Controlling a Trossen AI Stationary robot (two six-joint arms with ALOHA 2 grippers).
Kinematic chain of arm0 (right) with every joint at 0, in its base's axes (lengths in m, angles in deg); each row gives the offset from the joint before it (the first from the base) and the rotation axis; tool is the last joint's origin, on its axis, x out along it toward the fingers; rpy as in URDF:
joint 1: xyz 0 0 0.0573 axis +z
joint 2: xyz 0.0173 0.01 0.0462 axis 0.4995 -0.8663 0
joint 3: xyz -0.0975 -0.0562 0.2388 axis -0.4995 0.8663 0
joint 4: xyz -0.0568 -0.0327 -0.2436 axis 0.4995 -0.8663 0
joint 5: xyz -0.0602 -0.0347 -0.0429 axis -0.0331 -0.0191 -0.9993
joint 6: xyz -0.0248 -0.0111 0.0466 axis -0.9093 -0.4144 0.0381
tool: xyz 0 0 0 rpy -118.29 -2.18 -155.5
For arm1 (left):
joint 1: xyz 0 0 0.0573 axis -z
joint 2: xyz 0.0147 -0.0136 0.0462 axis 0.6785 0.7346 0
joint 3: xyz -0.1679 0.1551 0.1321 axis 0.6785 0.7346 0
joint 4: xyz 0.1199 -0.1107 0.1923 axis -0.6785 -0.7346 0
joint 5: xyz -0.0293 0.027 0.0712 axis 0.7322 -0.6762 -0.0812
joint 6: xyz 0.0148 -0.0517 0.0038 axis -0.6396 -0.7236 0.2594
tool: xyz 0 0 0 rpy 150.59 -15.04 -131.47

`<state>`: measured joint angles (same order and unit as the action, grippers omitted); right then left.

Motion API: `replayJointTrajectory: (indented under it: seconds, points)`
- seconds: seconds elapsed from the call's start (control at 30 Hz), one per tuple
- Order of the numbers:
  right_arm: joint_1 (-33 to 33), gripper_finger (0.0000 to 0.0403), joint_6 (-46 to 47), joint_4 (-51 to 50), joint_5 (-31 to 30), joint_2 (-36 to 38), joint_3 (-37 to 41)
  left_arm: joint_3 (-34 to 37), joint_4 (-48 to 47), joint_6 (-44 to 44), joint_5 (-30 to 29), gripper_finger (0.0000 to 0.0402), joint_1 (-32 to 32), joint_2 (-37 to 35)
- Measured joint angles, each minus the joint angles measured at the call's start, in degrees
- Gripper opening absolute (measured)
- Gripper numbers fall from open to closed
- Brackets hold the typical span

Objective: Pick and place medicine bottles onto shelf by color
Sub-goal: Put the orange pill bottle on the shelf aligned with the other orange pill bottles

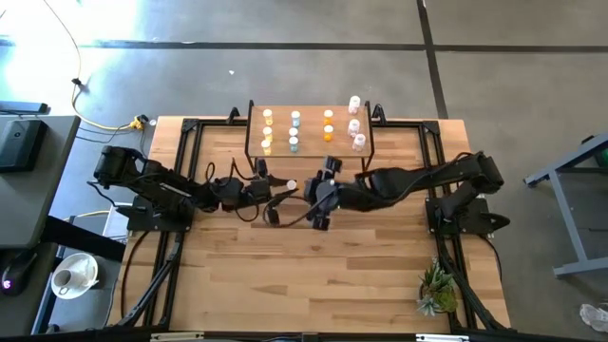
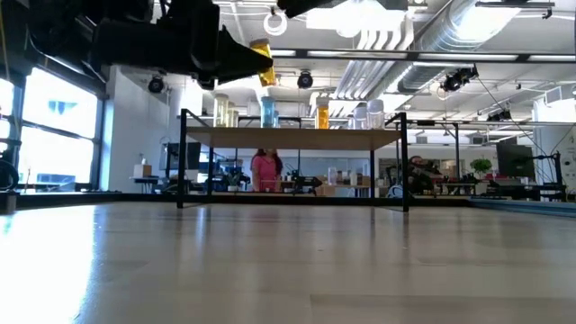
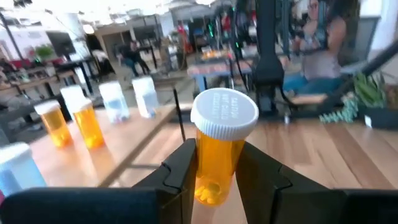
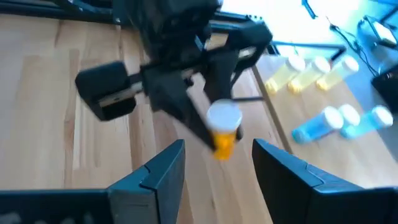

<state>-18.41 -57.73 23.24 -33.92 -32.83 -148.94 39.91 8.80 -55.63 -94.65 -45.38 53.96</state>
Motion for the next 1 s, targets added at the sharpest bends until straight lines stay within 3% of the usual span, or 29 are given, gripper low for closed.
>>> replayJointTrajectory:
  seconds: [0.27,0.37,0.6,1.0]
  points:
    - [-5.7,0.0179,-6.3,2.8,13.3,0.1,0.0,-6.7,-19.1,-4.5,1.8,0.0086,0.0,0.0]
    - [-6.8,0.0179,-6.4,2.8,15.7,0.1,0.0,-8.6,-22.4,-4.6,1.8,0.0086,0.1,0.0]
    - [-7.8,0.0179,-6.2,1.9,20.6,-0.7,0.1,-8.9,-20.8,-5.1,6.1,0.0086,0.2,0.0]
    - [-7.8,0.0179,-5.1,0.5,22.5,-0.7,0.1,-8.9,-14.5,-7.7,9.0,0.0086,0.2,0.0]
